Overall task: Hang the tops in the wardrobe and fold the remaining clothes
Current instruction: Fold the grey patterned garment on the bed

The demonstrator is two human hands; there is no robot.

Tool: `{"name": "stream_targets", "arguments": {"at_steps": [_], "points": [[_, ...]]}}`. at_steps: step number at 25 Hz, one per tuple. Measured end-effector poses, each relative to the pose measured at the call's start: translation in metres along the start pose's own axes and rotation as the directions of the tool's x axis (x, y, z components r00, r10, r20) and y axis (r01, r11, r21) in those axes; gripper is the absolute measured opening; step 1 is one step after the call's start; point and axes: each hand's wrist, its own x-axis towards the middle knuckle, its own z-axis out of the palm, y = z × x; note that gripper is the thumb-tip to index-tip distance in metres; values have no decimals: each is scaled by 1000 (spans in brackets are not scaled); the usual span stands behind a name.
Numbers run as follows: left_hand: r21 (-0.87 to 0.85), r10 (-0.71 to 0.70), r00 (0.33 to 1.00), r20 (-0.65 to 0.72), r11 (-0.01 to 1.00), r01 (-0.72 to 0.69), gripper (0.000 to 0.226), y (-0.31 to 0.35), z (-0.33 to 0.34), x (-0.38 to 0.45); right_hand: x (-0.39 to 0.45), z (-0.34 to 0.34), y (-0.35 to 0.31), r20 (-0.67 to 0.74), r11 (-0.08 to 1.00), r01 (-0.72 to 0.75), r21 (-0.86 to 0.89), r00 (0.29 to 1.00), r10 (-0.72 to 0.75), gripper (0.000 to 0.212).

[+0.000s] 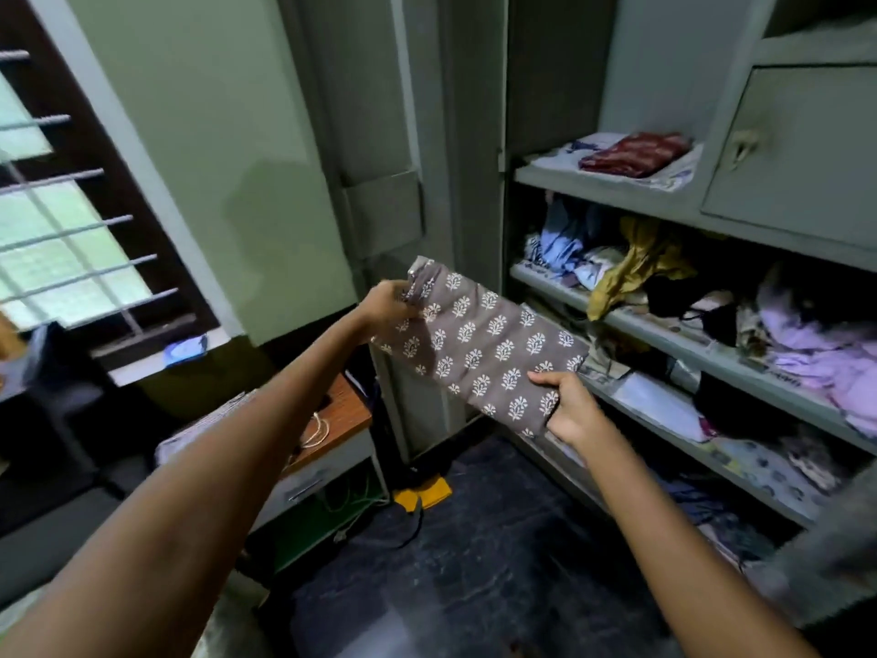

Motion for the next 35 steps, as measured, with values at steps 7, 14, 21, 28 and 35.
{"name": "stream_targets", "arguments": {"at_steps": [7,14,21,28,35], "points": [[169,228,973,-26,961,-220,25,69,8,190,103,34,-82,-24,958,105,269,994,-102,34],[243,432,902,0,875,-419,30,134,25,349,194,46,-171,-54,935,224,276,974,-218,24],[45,497,867,19,866,-498,36,229,66,506,271,46,-271,-144,852,408,327,913,-382,24],[-180,587,808,53,801,-571,41,317,123,620,328,31,-355,-194,787,506,352,862,-468,34],[-221,716,672,190,698,-681,42,362,166,691,378,9,-408,-248,778,511,366,859,-447,30]]}}
